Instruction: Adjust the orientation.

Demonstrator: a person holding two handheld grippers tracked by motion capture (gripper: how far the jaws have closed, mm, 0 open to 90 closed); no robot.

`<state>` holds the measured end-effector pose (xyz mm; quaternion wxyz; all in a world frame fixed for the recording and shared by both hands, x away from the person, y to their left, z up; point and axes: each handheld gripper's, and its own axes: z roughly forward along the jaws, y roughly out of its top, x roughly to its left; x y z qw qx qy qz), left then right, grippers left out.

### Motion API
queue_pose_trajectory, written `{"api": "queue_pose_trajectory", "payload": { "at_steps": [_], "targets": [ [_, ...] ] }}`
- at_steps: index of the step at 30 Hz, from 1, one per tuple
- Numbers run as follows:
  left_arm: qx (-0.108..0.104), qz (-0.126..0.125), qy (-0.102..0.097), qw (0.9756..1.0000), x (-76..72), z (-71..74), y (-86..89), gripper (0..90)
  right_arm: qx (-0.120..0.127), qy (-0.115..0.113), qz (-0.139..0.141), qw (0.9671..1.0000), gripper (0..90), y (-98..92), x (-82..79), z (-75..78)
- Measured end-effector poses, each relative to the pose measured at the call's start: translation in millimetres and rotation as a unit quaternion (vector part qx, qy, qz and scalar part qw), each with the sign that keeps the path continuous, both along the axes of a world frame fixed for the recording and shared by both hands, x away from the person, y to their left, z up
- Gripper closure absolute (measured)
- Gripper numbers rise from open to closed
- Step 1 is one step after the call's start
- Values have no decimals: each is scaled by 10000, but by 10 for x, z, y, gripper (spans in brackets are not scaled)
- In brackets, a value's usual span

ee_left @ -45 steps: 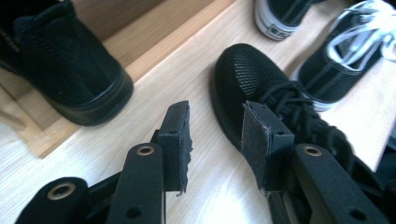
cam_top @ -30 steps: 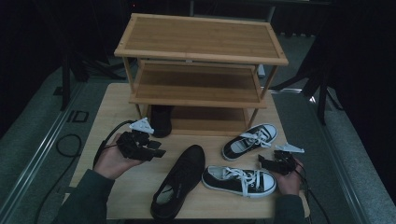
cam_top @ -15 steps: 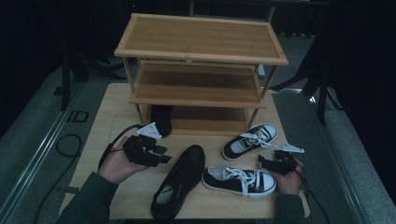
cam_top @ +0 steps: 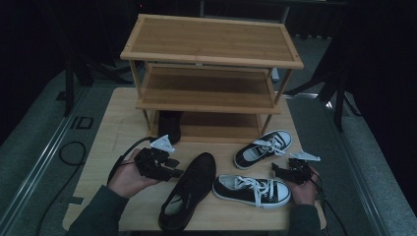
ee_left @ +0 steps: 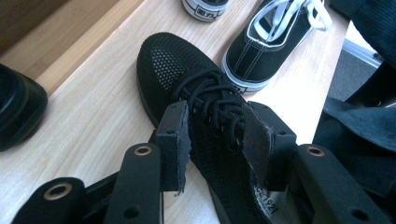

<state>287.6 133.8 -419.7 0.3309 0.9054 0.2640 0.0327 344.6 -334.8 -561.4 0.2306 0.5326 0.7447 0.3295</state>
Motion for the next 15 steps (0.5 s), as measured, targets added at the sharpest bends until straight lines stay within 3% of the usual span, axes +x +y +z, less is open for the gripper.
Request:
{"api": "queue_pose_trajectory", "payload": {
  "at_steps": [7, 15],
  "targets": [
    [142, -67, 22, 9999, -16, -92, -51, 598, -5, -2, 1, 10000, 226, 1, 0, 0],
    [139, -70, 39, 9999, 2, -136, -77, 598, 3, 0, 1, 10000, 226, -1, 1, 0]
  ]
}}
